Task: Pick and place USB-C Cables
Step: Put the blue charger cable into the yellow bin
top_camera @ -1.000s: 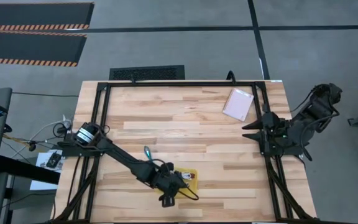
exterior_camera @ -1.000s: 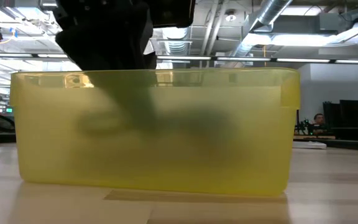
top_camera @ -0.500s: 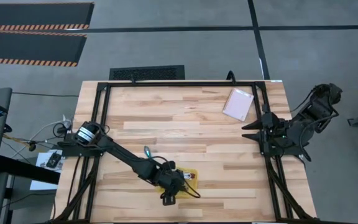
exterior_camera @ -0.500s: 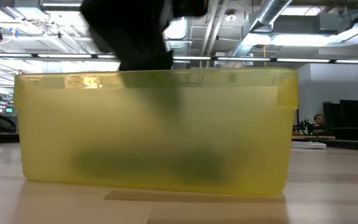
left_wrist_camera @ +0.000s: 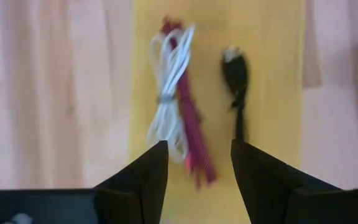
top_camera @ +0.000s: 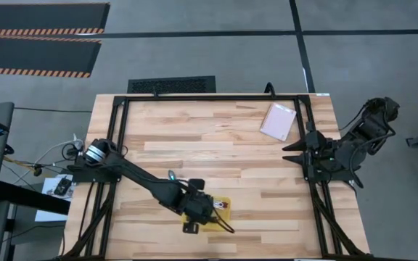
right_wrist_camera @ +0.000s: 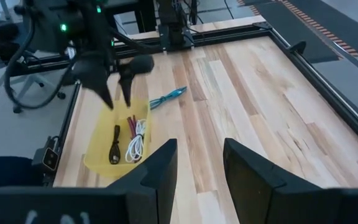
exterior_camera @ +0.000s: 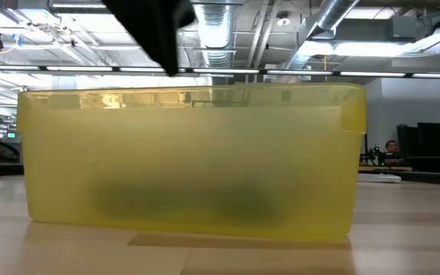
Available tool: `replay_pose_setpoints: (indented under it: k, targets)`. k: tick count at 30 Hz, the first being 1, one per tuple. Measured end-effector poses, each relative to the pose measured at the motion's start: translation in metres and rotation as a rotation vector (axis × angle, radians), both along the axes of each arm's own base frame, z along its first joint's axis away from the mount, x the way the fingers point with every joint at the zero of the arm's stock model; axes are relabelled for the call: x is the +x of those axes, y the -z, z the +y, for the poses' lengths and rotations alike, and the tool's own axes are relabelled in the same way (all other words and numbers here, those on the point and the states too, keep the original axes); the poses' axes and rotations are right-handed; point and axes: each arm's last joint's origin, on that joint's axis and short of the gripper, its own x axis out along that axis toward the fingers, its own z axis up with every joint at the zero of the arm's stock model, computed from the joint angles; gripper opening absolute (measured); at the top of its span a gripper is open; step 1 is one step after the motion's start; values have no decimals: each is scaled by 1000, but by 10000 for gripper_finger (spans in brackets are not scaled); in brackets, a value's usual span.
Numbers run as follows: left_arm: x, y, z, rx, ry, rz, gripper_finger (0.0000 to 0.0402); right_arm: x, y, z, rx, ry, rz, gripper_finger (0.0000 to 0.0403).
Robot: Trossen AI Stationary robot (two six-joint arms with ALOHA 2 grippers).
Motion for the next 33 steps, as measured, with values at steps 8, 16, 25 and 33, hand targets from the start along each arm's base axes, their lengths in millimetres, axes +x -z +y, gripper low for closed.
replay_pose_setpoints:
  k: [8, 16, 25, 33]
  targets:
    - [-25, -26, 12, 85, -43, 46, 164, 3, 16, 3, -23, 9, 41, 152]
    - [-57, -58, 5, 86, -113, -29, 164, 28, 33, 18, 19, 67, -24, 152]
    - [-112, -96, -3, 114, -378, -229, 164, 122, 69, 39, -90, 141, -130, 152]
    - [-140, -96, -11, 171, -521, -269, 164, 209, 106, 20, 4, 127, -243, 157]
